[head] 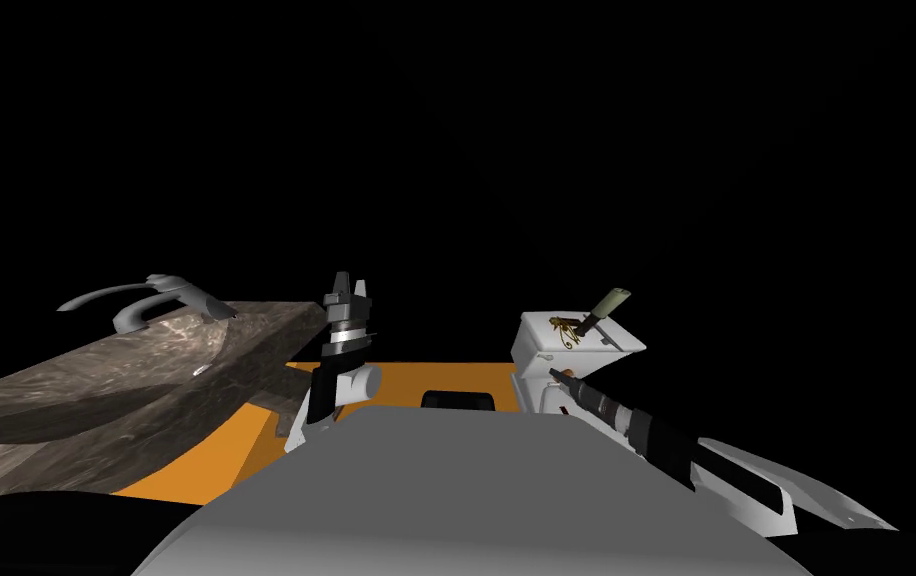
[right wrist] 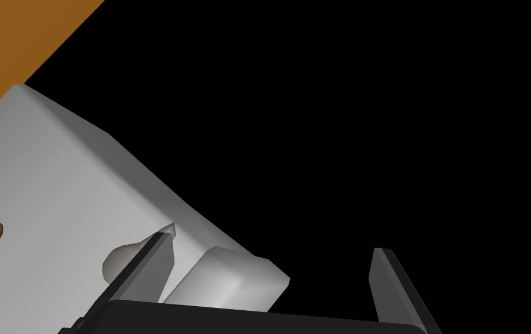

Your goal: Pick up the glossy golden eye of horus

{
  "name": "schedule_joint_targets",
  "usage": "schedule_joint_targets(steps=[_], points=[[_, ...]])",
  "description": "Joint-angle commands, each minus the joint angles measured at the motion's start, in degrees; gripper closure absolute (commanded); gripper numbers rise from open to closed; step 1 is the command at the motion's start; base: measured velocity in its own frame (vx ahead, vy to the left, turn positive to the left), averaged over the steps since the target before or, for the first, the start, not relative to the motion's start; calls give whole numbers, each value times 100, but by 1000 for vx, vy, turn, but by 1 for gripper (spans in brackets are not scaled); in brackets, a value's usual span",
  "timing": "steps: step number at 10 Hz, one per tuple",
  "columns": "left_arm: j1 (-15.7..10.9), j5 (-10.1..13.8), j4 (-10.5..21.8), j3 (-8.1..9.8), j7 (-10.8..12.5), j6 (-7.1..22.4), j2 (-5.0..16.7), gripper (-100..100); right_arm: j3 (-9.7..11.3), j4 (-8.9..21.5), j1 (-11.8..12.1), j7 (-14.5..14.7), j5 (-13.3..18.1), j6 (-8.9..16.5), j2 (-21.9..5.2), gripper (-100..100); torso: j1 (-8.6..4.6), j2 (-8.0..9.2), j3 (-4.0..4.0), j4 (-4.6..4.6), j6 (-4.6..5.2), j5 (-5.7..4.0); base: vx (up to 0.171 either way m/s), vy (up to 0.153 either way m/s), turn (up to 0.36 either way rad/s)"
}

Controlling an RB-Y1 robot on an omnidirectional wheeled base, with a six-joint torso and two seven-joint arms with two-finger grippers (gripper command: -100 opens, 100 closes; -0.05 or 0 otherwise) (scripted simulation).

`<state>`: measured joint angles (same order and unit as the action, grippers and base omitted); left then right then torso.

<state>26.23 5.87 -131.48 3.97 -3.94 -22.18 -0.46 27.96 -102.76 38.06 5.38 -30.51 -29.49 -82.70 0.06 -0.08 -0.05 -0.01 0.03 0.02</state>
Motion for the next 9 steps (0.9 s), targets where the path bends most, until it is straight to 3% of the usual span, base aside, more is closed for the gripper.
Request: schedule_joint_targets(steps=[1,2,7,9], points=[[0,0,0,0,0,0,0,0,126,106,99,18,-109,47,-286,-100,0,0,0,0,0,0,21,21,180],[0,0,0,0,0,0,0,0,126,106,99,18,-109,47,-439,-100,3,0,0,0,-3,0,21,17,113],[0,0,0,0,0,0,0,0,533,471,232,-38,-306,117,-1242,-100,0,0,0,0,3,0,19,14,176],[0,0,0,0,0,0,0,0,533,471,232,-38,-306,117,-1412,-100,0,1,1,1,2,0,14,4,42]])
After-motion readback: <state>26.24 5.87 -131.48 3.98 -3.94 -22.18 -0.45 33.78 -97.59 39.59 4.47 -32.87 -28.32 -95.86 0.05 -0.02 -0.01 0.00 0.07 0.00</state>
